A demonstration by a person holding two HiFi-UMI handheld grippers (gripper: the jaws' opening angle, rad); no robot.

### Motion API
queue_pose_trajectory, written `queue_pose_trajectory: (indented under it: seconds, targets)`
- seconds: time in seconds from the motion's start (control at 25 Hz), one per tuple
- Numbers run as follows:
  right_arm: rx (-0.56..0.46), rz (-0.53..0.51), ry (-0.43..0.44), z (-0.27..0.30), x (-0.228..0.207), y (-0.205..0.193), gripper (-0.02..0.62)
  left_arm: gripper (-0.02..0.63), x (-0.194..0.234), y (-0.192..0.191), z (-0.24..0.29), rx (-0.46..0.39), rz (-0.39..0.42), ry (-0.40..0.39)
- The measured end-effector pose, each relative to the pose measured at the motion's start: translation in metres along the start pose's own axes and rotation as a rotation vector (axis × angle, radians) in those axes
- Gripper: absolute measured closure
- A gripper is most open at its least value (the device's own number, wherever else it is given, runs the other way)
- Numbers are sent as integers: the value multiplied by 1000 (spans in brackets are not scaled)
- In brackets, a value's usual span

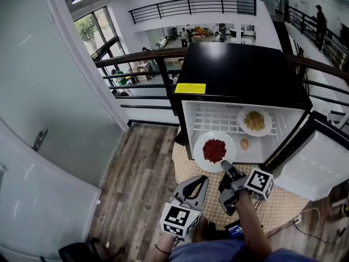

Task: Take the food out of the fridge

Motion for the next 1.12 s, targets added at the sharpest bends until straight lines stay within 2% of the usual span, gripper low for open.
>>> queue_pose_trajectory:
  seconds: [0.6, 1.12]
  targets:
    - [-29, -14, -4, -56, -2, -33, 572, 583, -17, -4, -35, -33, -8, -33]
    - [-17, -30, 9, -105, -4, -99, 572, 583, -42, -25, -106, -48, -11, -29]
Point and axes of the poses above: the fingertips, and each gripper's own axes: z forward along the fingers, x to its left, y out of its top, the point moved 10 cm from there along -z, backward along the fingers, and after that the axes turned 2 degrees about -y, right-handed, at the moved point
